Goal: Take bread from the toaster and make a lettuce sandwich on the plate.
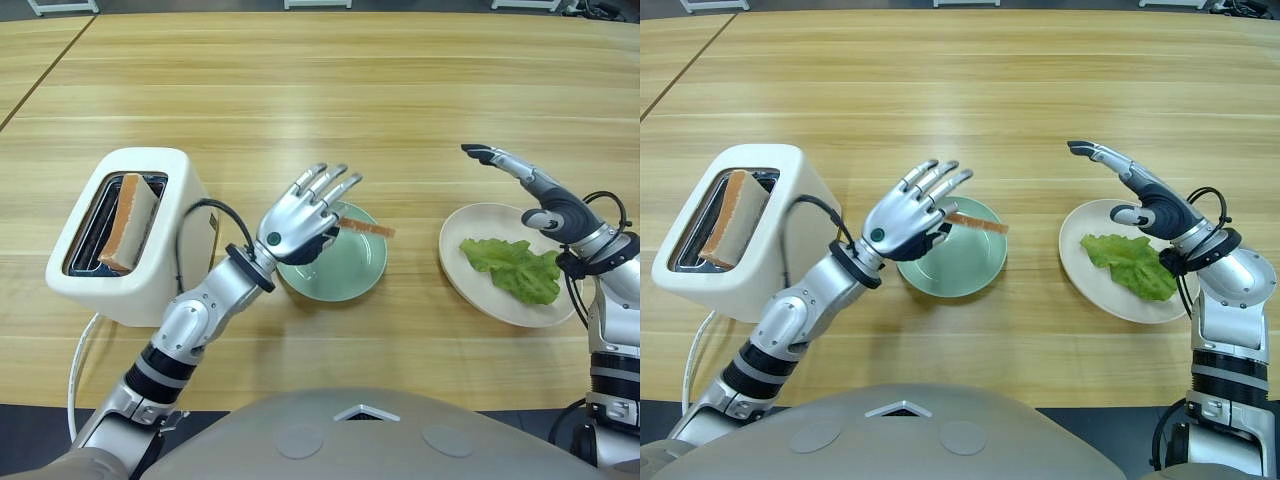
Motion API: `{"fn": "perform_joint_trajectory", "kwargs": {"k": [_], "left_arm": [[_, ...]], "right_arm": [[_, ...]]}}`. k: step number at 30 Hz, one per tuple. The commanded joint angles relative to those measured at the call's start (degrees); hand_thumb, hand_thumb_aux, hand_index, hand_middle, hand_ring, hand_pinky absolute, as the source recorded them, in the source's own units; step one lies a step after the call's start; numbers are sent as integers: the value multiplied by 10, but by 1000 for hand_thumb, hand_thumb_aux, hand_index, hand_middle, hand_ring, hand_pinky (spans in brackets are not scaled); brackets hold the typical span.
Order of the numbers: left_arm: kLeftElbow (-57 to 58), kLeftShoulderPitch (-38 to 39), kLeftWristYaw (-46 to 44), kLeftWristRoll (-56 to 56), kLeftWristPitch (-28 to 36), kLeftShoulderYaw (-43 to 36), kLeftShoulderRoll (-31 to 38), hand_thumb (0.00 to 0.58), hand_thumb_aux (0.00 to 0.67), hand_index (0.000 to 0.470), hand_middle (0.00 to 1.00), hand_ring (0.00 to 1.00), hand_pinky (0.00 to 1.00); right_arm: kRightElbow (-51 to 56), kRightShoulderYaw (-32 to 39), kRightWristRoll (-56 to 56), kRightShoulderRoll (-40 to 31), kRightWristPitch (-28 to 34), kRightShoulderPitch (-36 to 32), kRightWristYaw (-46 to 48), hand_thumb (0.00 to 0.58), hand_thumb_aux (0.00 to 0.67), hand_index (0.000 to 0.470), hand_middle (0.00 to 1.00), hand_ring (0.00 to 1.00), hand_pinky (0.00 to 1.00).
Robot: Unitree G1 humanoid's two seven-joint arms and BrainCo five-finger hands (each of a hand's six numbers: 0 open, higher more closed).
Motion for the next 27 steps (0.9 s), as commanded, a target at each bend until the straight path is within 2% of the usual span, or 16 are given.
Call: {"fn": "perform_joint_trajectory", "kwargs": {"k": [1, 5, 6, 7, 8, 12, 17, 18, 19, 20, 21, 22, 23, 24, 26, 27], "left_arm": [[43, -10, 54, 43, 18, -28, 1, 580, 670, 470, 0, 0, 0], [70, 2, 77, 51, 37, -43, 4, 580, 670, 470, 0, 0, 0], [71, 10, 80, 51, 44, -45, 6, 570, 583, 409, 0, 0, 0], [70, 17, 81, 51, 49, -46, 9, 494, 413, 289, 0, 0, 0], [66, 27, 84, 48, 54, -47, 13, 0, 0, 0, 0, 0, 0], [36, 59, 83, 41, 67, -41, 30, 0, 0, 0, 0, 0, 0], [-6, 84, 83, 25, 75, -19, 51, 0, 0, 0, 0, 0, 0], [-15, 89, 84, 19, 73, -14, 54, 0, 0, 0, 0, 0, 0], [-26, 95, 85, 9, 72, -7, 56, 0, 0, 0, 0, 0, 0], [-35, 101, 85, 0, 71, -1, 58, 0, 0, 0, 0, 0, 0], [-43, 106, 84, -13, 69, 6, 59, 0, 0, 0, 0, 0, 0], [-49, 111, 85, -25, 67, 13, 60, 0, 0, 0, 0, 0, 0], [-55, 116, 86, -45, 64, 23, 59, 0, 0, 0, 0, 0, 0], [-60, 121, 86, -64, 60, 32, 59, 0, 0, 0, 0, 0, 0], [-70, 131, 86, -92, 55, 50, 58, 0, 0, 0, 0, 0, 0], [-75, 135, 85, -104, 53, 59, 57, 0, 0, 0, 0, 0, 0]], "right_arm": [[37, 16, -44, -29, -23, 8, -9, 0, 0, 0, 0, 0, 0], [135, 22, -160, -86, -60, 9, -56, 0, 0, 0, 0, 0, 0], [160, 26, -212, -106, -66, 4, -90, 0, 0, 0, 0, 0, 0], [183, 31, -263, -124, -71, -2, -128, 0, 0, 0, 0, 0, 0], [207, 41, -320, -144, -71, -10, -175, 0, 0, 0, 0, 0, 0], [293, 109, -493, -204, -51, -39, -341, 0, 0, 0, 0, 0, 0], [361, 193, -570, -222, -46, -78, -447, 0, 0, 0, 0, 0, 0], [371, 206, -575, -223, -47, -84, -459, 40, 24, 17, 0, 0, 0], [378, 217, -576, -224, -48, -89, -466, 175, 110, 77, 0, 0, 0], [383, 227, -576, -226, -50, -93, -472, 248, 163, 114, 0, 0, 0], [387, 235, -573, -227, -53, -94, -475, 285, 192, 135, 0, 0, 0], [390, 242, -570, -229, -55, -97, -478, 443, 344, 241, 0, 0, 0], [392, 249, -567, -230, -56, -99, -480, 482, 394, 276, 0, 0, 0], [393, 254, -565, -231, -57, -101, -482, 556, 533, 374, 0, 0, 0], [397, 264, -559, -234, -59, -104, -487, 580, 670, 470, 0, 0, 0], [400, 268, -555, -235, -61, -105, -489, 580, 670, 470, 0, 0, 0]]}}
